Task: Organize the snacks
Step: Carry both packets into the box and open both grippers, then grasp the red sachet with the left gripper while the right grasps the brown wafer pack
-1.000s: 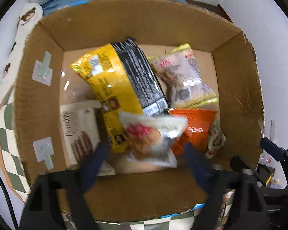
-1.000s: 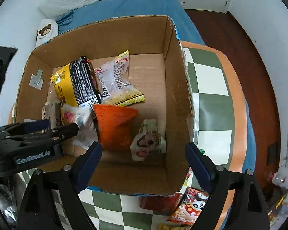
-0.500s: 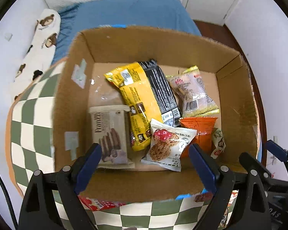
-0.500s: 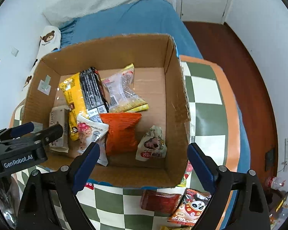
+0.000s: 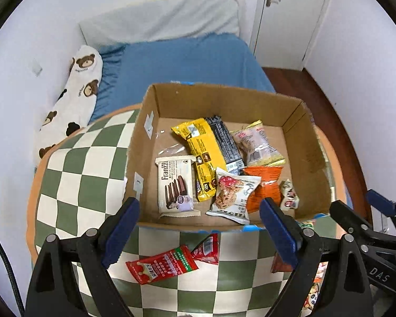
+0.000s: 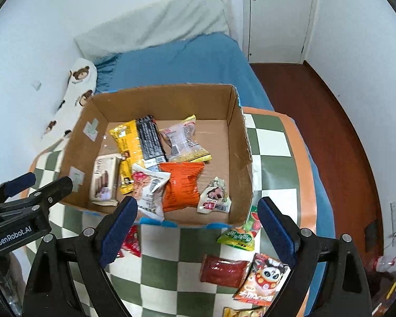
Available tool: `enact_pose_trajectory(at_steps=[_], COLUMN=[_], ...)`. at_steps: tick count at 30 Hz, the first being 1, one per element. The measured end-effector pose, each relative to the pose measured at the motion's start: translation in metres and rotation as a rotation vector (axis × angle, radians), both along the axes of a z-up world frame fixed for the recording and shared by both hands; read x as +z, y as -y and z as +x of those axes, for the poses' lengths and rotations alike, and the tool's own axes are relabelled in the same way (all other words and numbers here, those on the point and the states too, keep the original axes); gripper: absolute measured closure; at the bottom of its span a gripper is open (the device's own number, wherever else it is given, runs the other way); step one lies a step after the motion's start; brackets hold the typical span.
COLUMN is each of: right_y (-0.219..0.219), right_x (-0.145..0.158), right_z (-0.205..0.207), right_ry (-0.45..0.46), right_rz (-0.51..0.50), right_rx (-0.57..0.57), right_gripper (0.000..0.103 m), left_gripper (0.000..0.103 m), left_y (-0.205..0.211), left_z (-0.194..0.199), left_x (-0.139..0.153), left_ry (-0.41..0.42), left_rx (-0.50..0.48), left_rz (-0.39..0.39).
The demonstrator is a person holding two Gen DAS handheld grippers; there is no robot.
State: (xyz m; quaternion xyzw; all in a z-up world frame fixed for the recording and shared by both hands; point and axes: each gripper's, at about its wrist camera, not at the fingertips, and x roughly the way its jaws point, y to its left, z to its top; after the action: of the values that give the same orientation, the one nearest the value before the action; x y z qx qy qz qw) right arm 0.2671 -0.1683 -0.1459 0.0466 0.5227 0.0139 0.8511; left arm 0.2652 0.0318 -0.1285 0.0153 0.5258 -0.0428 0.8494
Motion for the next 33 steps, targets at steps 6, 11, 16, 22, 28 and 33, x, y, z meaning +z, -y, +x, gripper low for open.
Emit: enact_pose_trajectory(at_steps=[6, 11, 16, 22, 28, 33], right_y=[-0.002, 0.003, 0.034, 0.075, 0.035, -0.008], right_x=[0.017, 0.013, -0.027, -0.108, -0.174, -0.208], right_z=[-0.030, -0.051, -0.061, -0.060, -0.055, -0.064], right_ry=[0.037, 0.028, -0.053, -0.204, -0.340, -0.368], right_rz=[0.050, 0.107, 0.166, 0.175, -0.046, -0.289], right_rx=[-0.014, -0.030, -0.092, -0.130, 0.243, 0.538], right_gripper=[0.009, 0.009, 0.009, 0.033, 0.026, 0.017], left_gripper=[0.010, 0.010, 0.010, 0.010, 0.010, 0.010], left_y=[-0.003, -0.008, -0.018, -0.032, -0.059, -0.071], left_z=[-0.032, -0.051, -0.068, -0.079, -0.100, -0.112], left_x=[0.021, 0.017, -0.015, -0.080, -0.143, -0.168], left_ry=[0.054, 0.051, 0.000, -0.131, -0.249, -0.301], left_rx=[0.006, 0.031, 0.097, 0.191, 0.274, 0.314], left_rz=[-0.019, -0.039, -0.030, 0.038, 0.146, 0.181])
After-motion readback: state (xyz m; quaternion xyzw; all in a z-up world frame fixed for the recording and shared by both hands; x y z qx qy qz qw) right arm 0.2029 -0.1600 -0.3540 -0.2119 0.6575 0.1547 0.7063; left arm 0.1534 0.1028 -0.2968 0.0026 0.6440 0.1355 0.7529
